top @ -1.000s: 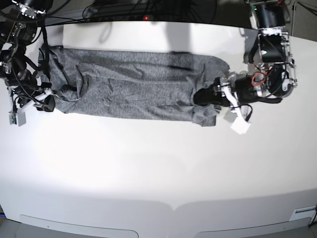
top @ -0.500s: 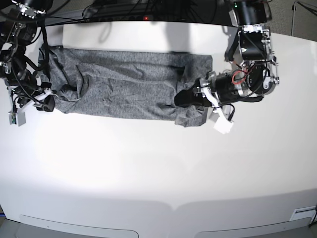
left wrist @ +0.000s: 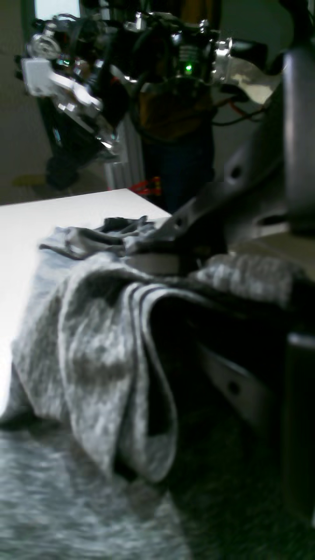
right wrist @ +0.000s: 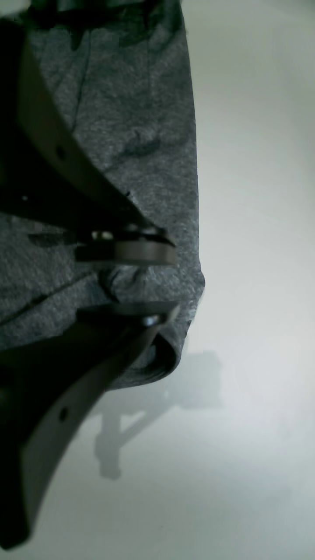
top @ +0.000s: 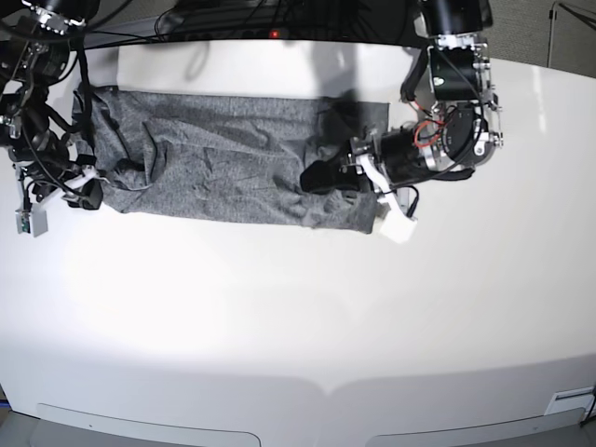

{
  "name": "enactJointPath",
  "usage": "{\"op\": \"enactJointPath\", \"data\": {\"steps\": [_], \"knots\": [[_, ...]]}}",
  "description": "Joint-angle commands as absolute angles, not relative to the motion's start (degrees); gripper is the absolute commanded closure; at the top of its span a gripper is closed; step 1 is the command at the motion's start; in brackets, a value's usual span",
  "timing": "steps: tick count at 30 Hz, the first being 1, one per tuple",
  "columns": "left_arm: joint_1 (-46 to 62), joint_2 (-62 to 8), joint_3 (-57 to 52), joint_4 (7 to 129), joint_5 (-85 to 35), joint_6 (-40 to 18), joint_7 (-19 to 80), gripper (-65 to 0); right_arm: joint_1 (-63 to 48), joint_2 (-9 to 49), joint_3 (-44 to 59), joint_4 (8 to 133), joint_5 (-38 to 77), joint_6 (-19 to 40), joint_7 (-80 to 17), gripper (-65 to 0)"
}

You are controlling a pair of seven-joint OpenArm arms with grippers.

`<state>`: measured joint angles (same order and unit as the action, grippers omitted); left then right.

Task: Fold the T-shirt properly
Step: 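Fold the strip's end with the left gripper toward the right gripper, then lay the folded end onto the strip and open the left gripper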

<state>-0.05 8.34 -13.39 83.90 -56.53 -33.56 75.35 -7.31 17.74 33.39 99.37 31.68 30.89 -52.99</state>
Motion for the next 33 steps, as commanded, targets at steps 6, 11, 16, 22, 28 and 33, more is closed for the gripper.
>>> {"op": "enactJointPath", "data": {"steps": [6, 11, 16, 22, 28, 33], "knots": [[-1.0, 8.6, -13.0, 85.0, -56.4, -34.1, 71.0, 0.0, -6.7, 18.6, 33.7, 100.4, 32.2, 31.5, -52.1, -15.2], [-1.0, 8.6, -11.5, 85.0, -56.4, -34.1, 71.0, 0.0, -6.7, 18.6, 33.7, 100.4, 32.2, 31.5, -52.0, -15.2], [-1.0, 8.6, -4.3, 85.0, -57.5, -34.1, 70.3, -25.0, -6.7, 18.6, 33.7, 100.4, 32.2, 31.5, -51.9, -15.2], [-1.3, 8.6, 5.7, 85.0, -54.3, -34.1, 61.6, -40.2, -6.7, 18.6, 33.7, 100.4, 32.2, 31.5, -52.0, -15.2], [-2.8, 8.5, 6.8, 85.0, -43.4, -34.1, 58.7, -40.1, -6.7, 18.6, 33.7, 100.4, 32.2, 31.5, -52.2, -15.2], [-5.3, 8.5, 6.8, 85.0, -37.6, -34.1, 58.7, -40.1, -6.7, 18.6, 33.7, 100.4, 32.2, 31.6, -52.1, -15.2]]}}
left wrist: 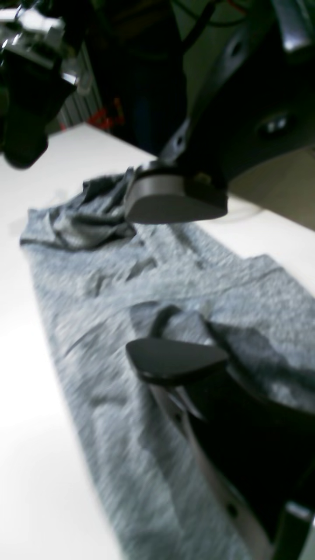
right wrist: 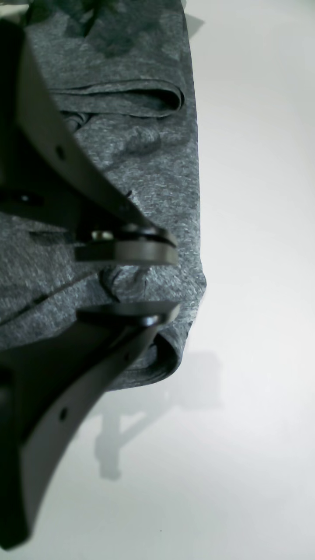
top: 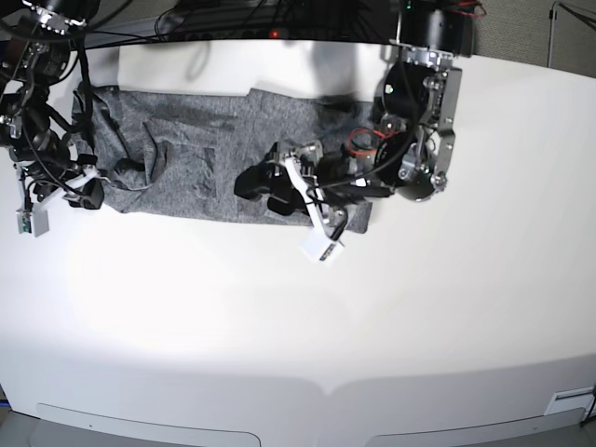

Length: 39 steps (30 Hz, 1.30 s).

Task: Fold the T-shirt properly
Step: 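Lay the folded end onto the strip and open the left gripper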

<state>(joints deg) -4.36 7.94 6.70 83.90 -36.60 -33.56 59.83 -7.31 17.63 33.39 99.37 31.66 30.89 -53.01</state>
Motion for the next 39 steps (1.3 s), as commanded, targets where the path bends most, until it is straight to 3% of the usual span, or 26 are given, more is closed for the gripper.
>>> {"op": "enactJointPath", "data": {"steps": [1, 7, 12, 18, 20, 23, 25, 28, 33, 39], "knots": [[-5.7, 8.5, 6.8, 85.0, -35.9, -34.1, 58.8, -40.1, -6.7, 18.6, 33.7, 100.4, 32.2, 31.9, -52.1, -15.2], [-6.4, 8.5, 6.8, 85.0, -25.0, -34.1, 61.6, -40.1, -6.7, 18.6, 33.7, 100.4, 32.2, 35.9, -52.1, -15.2], [-7.5, 8.6, 6.8, 85.0, -23.8, -34.1, 61.6, -40.1, -6.7, 18.9, 33.7, 100.4, 31.1, 35.8, -51.5, -15.2], [-7.6, 8.6, 6.8, 85.0, -23.8, -34.1, 57.1, -40.1, -6.7, 23.9, 35.1, 100.4, 26.5, 35.6, -54.4, -15.3], [-7.6, 8.6, 6.8, 85.0, -23.8, -34.1, 55.2, -40.1, -6.7, 25.7, 35.9, 100.4, 24.4, 35.5, -58.6, -21.1], [-7.7, 8.6, 7.3, 85.0, -23.8, -34.1, 52.9, -40.1, -7.0, 27.4, 37.0, 100.3, 26.0, 35.5, -61.9, -37.8], [-7.7, 8.6, 9.5, 85.0, -23.7, -34.1, 52.8, -40.2, -7.0, 27.6, 37.5, 100.2, 27.6, 34.9, -62.5, -43.9], [-8.0, 8.5, 15.2, 85.0, -19.9, -34.1, 50.5, -40.1, -7.0, 27.5, 37.5, 98.3, 27.6, 34.4, -62.1, -44.1], [-10.0, 8.6, 25.3, 85.0, -0.6, -33.5, 45.3, -40.1, -6.7, 27.6, 37.5, 86.8, 27.7, 34.6, -59.8, -44.1], [-15.4, 8.6, 31.5, 86.6, 2.6, -22.0, 47.0, -40.1, -6.7, 27.4, 37.5, 76.9, 35.7, 38.9, -57.8, -44.1]]}}
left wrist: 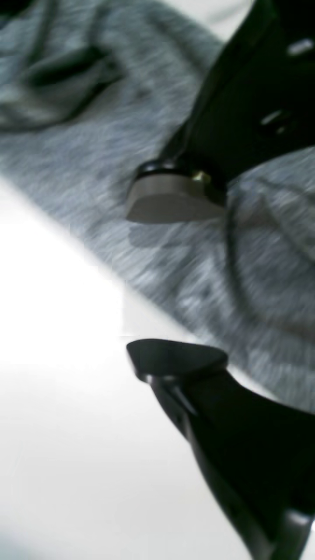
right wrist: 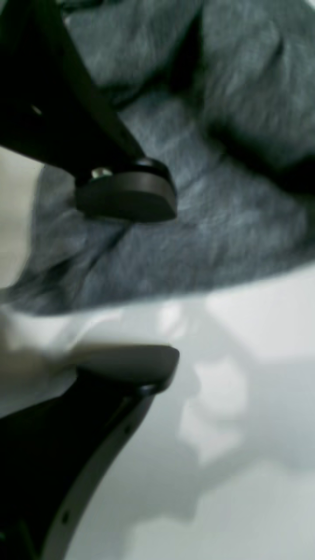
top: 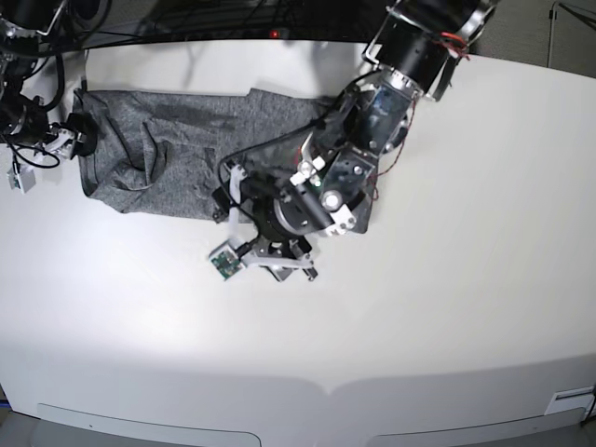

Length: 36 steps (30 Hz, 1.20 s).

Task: Fold the T-shirt properly
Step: 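Lay the folded end onto the strip and open the left gripper, then press the folded shirt flat with both grippers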

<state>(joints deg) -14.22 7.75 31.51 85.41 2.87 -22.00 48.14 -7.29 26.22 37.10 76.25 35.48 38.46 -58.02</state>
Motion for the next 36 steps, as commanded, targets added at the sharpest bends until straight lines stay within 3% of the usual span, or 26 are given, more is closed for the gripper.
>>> {"op": "enactJointPath", "data": {"steps": [1, 7, 11, 17, 22, 27, 30, 36], "knots": [[-16.2, 8.6, 31.7, 87.4, 2.7, -20.6, 48.9, -40.1, -6.7, 27.4, 37.5, 75.8, 36.4, 39.0, -57.0, -44.1], [-18.9, 8.5, 31.6, 95.2, 4.9, -19.0, 60.6, -40.1, -6.7, 27.3, 37.5, 69.7, 38.7, 39.1, -56.0, -44.1], [-18.9, 8.0, 31.6, 100.6, 4.5, -19.0, 63.5, -40.1, -6.7, 27.3, 36.9, 69.5, 43.0, 40.0, -58.4, -44.1], [-17.3, 3.8, 31.6, 101.1, -6.3, -18.9, 64.7, -40.1, -6.7, 27.3, 34.8, 69.5, 49.1, 40.0, -65.5, -44.1], [-17.3, 0.5, 31.6, 101.1, -4.0, -18.8, 68.7, -40.1, -6.7, 27.3, 33.6, 69.5, 53.8, 40.0, -68.5, -42.8], [-17.3, -4.4, 31.6, 101.4, -2.4, -18.0, 69.2, -40.1, -6.5, 27.3, 33.3, 69.5, 54.7, 40.0, -68.1, -16.4], [-17.3, -6.9, 31.6, 101.4, -2.6, -13.9, 71.2, -40.1, -5.8, 27.2, 33.3, 69.5, 55.0, 40.0, -67.3, 0.0], [-14.6, -12.2, 31.6, 101.4, -2.6, -10.7, 70.4, -40.1, -1.9, 27.0, 33.3, 69.5, 61.8, 40.0, -69.0, 0.0]]}}
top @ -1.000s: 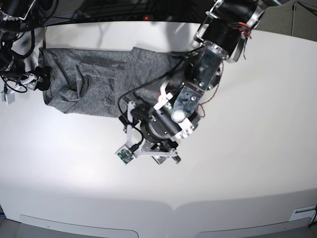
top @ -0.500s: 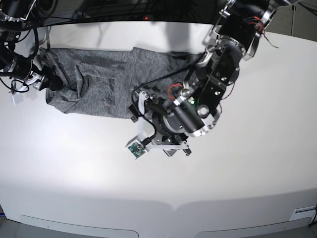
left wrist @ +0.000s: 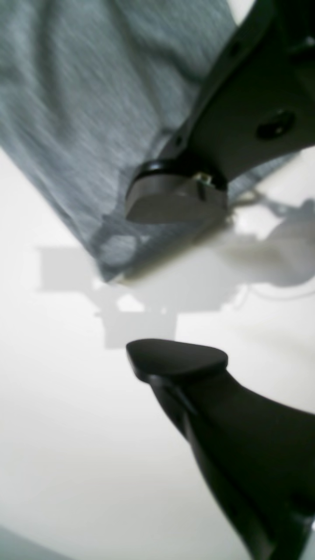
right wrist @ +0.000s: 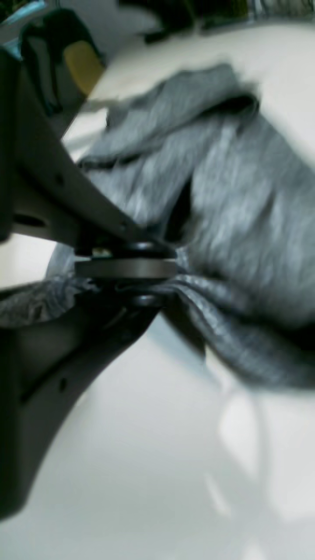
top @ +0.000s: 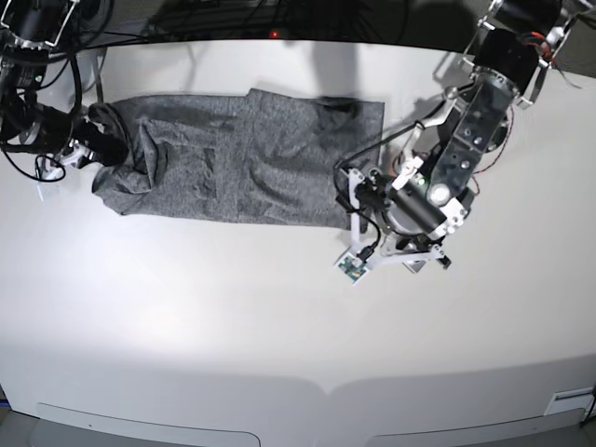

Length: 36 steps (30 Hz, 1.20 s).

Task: Fold the T-shirt properly
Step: 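Press the folded shirt flat with both grippers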

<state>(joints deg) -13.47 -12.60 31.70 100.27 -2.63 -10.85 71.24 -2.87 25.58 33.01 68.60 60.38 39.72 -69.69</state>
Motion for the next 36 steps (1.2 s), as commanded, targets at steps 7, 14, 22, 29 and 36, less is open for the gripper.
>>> {"op": "enactJointPath", "data": {"steps": [7, 14, 22, 29, 36], "knots": [[-13.2, -18.0, 31.6, 101.4, -2.4, -7.3, 68.8, -40.1, 4.4, 22.9, 31.5, 69.5, 66.7, 40.0, -75.2, 0.0], [-13.2, -18.3, 31.6, 101.4, -2.4, -7.3, 69.8, -40.1, 6.3, 18.9, 19.0, 69.7, 68.6, 40.0, -75.2, 0.0], [-13.2, -18.3, 31.6, 101.4, -0.4, -7.3, 69.9, -40.1, 9.6, 16.1, 7.3, 71.7, 75.2, 40.0, -75.0, 0.0], [-13.2, -18.5, 31.6, 101.4, 15.2, -1.3, 71.5, -40.1, 13.4, 9.6, 1.7, 71.7, 74.6, 40.0, -74.9, 0.0], [-13.2, -19.9, 31.6, 101.4, 18.2, 0.9, 71.9, -40.1, 14.4, 1.7, -1.3, 71.7, 65.7, 40.0, -74.9, 0.0]]}}
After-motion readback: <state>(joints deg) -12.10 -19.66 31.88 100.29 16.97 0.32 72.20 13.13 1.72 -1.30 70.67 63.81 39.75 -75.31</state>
